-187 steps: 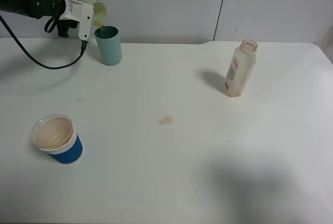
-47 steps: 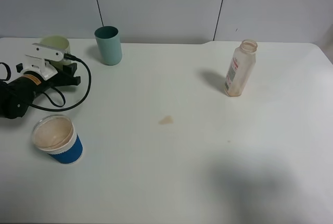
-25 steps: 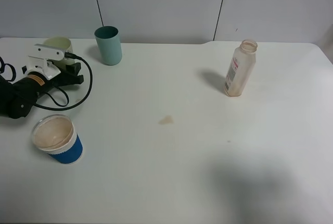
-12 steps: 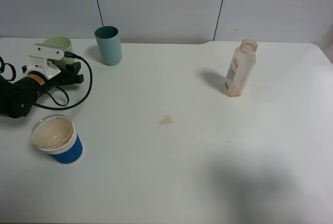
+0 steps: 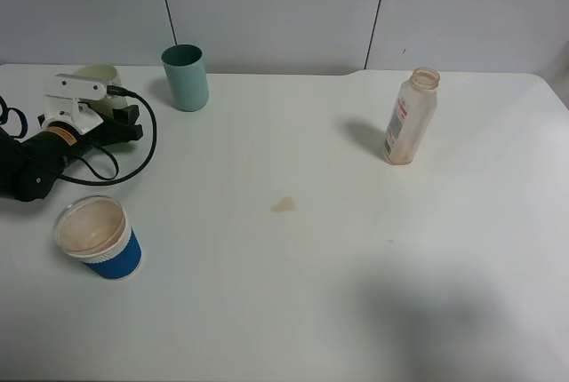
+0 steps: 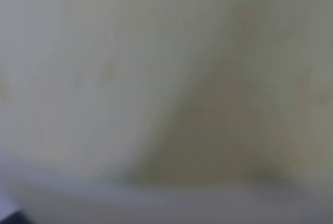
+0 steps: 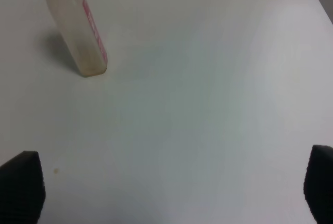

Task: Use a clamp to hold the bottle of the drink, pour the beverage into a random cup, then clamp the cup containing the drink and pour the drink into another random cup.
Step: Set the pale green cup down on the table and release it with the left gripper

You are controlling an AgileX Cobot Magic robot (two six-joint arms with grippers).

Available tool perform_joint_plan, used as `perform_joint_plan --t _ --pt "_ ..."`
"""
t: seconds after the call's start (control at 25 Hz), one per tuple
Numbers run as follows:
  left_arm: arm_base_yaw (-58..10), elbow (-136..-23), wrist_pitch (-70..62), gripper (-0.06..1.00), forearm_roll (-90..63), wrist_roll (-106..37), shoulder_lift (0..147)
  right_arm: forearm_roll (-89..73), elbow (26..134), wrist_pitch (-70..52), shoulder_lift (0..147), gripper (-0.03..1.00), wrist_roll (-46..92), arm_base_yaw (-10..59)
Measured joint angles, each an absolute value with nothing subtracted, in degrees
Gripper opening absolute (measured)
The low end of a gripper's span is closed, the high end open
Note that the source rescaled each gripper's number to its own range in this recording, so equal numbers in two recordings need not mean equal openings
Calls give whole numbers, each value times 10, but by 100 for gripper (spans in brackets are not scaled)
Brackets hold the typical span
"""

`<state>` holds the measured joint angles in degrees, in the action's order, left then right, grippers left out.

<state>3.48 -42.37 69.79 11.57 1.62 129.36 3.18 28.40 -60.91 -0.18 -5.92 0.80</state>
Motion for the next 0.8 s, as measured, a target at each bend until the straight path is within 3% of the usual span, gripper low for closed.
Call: perform_joint_plan --t 0.08,0.12,0.16,0.2,0.24,0.36,0.56,0.64,0.68,0.8 --pt "35 -424 698 24 116 35 1294 32 284 -609 -2 100 -59 8" --pt "35 -424 698 36 116 48 1294 32 284 -609 -2 100 -59 8" --pt "35 -424 698 36 116 48 1294 32 284 -609 -2 100 -59 8" --pt "35 -424 698 48 114 62 1294 32 284 -609 -2 100 -59 8" --pt "35 -424 698 48 114 62 1294 32 284 -609 -2 100 -59 8" --pt "35 -424 698 62 106 74 1294 32 284 -609 -2 100 -59 8" --pt "35 -417 698 68 95 85 1294 32 284 -609 -2 100 -59 8" --pt "35 -411 698 81 86 97 1294 32 284 -609 -2 100 -59 8" --pt "35 -408 698 92 80 110 1294 32 284 -609 -2 100 -59 8" --pt "35 -407 698 98 78 117 1294 32 284 -609 -2 100 -59 8"
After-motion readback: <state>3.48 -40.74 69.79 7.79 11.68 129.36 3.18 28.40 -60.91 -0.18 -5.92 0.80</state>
